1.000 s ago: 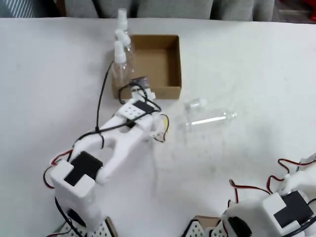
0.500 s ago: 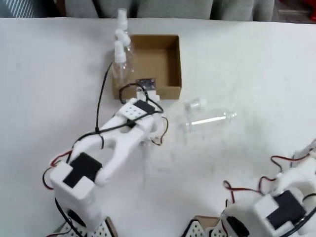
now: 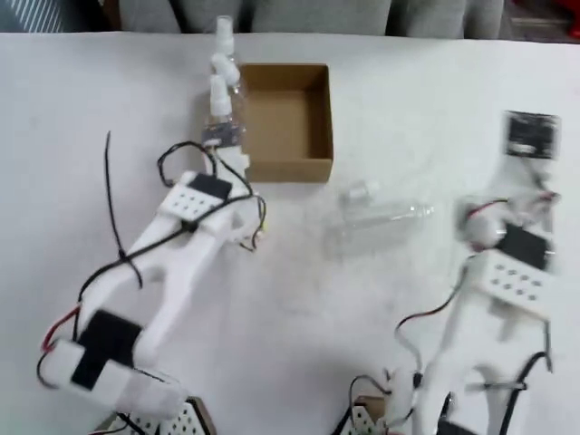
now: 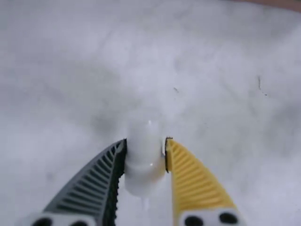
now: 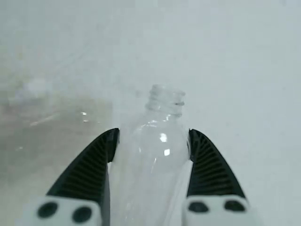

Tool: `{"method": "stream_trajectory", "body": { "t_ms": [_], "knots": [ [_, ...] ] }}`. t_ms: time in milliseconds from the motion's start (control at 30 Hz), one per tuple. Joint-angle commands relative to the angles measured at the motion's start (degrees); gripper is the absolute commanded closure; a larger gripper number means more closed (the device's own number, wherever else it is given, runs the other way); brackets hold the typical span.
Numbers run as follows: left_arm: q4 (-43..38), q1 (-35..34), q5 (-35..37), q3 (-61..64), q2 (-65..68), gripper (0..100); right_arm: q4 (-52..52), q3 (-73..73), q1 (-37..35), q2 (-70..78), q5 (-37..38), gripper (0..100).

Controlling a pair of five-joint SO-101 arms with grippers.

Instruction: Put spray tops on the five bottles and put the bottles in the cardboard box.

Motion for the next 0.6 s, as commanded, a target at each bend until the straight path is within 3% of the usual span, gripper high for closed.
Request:
{"method": "stream_trajectory", "body": {
  "t_ms": [0,100,200,333,467,567],
  "knots": [
    [-4.4,-0.2,-0.6,5.5,-11.7,98,-6.4,6.5,-11.6,-7.9,-1.0,96.7],
    [-8.3,-0.2,-0.6,10.3,-16.3,98,-11.2,13.7,-12.2,-11.8,-1.0,96.7],
    [-9.2,-0.2,-0.5,11.8,-17.5,98,-9.5,19.2,-6.5,-14.4,-0.2,96.4],
    [-9.2,0.4,-0.4,11.9,-17.5,98,-6.0,22.8,1.2,-14.0,11.3,96.4],
    [-9.1,2.3,-0.4,12.3,-17.5,98,-2.2,21.5,7.4,-11.2,15.3,96.1],
    [-9.1,2.5,-0.4,12.7,-17.5,98,0.7,19.3,10.6,-7.3,27.2,90.4]
  ]
}}
